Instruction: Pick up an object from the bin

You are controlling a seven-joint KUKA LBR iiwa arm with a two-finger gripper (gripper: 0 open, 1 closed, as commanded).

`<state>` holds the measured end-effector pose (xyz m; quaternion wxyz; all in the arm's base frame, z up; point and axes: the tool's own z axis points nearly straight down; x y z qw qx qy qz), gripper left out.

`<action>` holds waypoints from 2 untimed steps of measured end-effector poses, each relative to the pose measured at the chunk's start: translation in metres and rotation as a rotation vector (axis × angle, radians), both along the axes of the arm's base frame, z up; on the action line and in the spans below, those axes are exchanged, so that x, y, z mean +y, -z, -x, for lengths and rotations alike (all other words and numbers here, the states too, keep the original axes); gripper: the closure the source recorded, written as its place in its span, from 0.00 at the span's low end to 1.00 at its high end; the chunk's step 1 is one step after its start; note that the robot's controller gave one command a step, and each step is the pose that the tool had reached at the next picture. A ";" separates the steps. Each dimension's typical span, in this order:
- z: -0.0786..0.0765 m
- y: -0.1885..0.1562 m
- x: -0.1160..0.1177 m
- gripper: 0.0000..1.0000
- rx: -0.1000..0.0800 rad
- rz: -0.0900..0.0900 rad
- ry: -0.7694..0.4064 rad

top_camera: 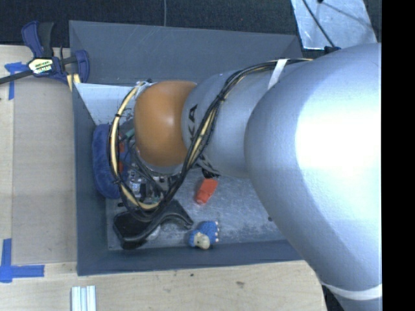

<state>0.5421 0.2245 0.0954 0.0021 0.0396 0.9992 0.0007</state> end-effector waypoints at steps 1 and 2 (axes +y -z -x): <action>-0.005 -0.163 -0.023 1.00 -0.006 -0.002 0.034; -0.052 -0.091 0.003 1.00 0.003 0.000 0.193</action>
Offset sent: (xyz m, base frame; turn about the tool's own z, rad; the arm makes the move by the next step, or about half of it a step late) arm 0.0026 -0.0227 0.1572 0.0347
